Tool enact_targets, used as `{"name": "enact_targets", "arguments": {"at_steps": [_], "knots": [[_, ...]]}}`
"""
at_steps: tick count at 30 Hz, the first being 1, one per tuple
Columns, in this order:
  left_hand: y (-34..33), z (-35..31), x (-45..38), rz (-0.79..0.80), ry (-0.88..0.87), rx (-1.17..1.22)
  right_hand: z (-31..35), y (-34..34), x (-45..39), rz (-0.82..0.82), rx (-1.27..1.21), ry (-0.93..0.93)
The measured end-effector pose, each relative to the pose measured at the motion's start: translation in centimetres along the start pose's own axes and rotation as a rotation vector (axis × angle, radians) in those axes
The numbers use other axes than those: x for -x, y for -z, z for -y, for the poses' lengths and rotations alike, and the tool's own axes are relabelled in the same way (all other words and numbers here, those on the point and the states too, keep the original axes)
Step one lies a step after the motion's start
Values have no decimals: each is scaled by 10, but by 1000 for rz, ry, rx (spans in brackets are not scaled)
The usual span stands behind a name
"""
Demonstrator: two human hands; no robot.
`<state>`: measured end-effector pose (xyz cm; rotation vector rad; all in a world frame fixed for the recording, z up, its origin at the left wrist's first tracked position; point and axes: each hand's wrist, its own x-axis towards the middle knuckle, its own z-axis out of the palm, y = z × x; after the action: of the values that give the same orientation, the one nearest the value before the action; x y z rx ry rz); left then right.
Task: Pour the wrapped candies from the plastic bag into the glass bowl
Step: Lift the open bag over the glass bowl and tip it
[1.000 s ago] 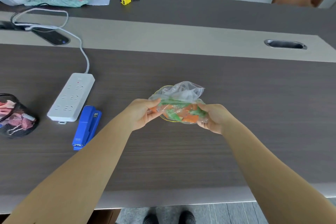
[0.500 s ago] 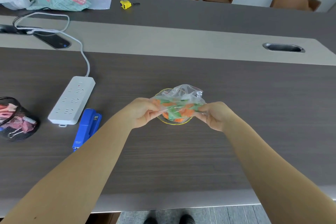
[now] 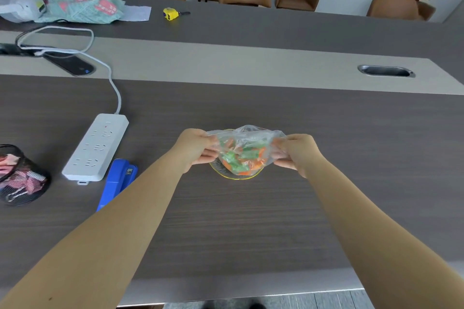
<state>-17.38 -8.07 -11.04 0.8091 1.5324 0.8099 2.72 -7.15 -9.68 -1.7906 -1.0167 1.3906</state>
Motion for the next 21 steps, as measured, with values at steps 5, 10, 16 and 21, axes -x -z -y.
{"name": "enact_targets", "arguments": {"at_steps": [5, 10, 16, 21], "knots": [[1, 5, -1, 32, 73, -44, -1, -3, -3, 56, -27, -97], [-1, 7, 0, 75, 84, 92, -1, -7, -4, 54, -72, -92], [-1, -1, -8, -33, -9, 257, 0, -7, -12, 48, -87, -13], [-1, -16, -8, -9, -83, 280, 8, -5, -14, 53, -92, 29]]}}
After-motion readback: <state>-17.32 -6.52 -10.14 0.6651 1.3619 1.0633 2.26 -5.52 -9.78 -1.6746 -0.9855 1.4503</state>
